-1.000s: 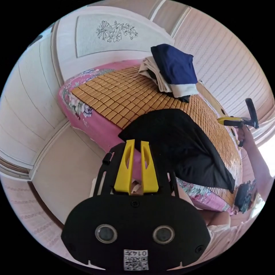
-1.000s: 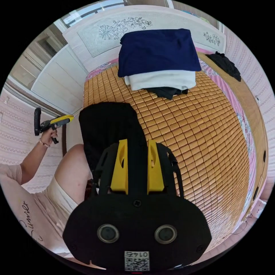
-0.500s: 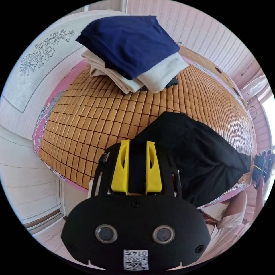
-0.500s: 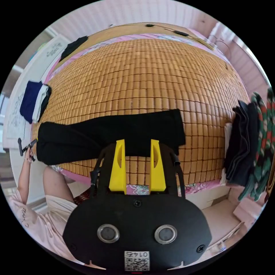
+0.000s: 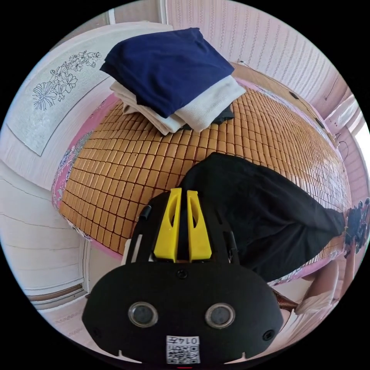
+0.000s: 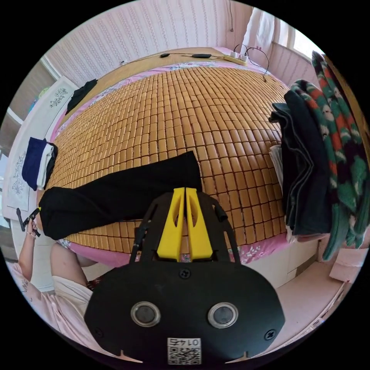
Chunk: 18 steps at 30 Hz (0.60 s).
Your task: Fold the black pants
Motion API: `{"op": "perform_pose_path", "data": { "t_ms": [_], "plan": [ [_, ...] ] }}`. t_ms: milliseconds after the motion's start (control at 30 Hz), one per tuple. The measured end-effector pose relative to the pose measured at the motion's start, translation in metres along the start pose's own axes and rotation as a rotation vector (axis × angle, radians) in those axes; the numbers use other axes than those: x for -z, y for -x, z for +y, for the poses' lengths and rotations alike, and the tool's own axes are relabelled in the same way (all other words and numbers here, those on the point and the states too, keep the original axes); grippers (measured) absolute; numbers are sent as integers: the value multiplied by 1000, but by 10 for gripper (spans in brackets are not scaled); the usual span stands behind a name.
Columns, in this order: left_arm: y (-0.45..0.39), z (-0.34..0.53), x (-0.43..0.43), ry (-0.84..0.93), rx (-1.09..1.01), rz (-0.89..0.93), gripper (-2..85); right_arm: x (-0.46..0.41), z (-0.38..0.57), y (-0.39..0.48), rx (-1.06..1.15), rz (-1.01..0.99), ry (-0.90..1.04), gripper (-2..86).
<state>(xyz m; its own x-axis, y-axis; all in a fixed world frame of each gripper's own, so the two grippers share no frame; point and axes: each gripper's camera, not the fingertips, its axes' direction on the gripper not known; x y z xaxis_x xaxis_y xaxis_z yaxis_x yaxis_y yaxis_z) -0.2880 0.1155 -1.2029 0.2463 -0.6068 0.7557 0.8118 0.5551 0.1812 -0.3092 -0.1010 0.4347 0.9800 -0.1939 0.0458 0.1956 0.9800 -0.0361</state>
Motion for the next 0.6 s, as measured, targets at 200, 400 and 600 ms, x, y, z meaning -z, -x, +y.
{"op": "perform_pose_path", "data": {
  "t_ms": [200, 400, 600],
  "plan": [
    [-25, 20, 59, -206, -103, 32, 7, 78, -12, -26, 49, -50, -98, -7],
    [-35, -11, 53, -257, -57, 44, 36, 55, -109, -39, 51, -54, -33, 23],
    [-33, -13, 3, -124, 88, -21, 42, 11, -62, -39, 89, 5, 118, 94]
  ]
}}
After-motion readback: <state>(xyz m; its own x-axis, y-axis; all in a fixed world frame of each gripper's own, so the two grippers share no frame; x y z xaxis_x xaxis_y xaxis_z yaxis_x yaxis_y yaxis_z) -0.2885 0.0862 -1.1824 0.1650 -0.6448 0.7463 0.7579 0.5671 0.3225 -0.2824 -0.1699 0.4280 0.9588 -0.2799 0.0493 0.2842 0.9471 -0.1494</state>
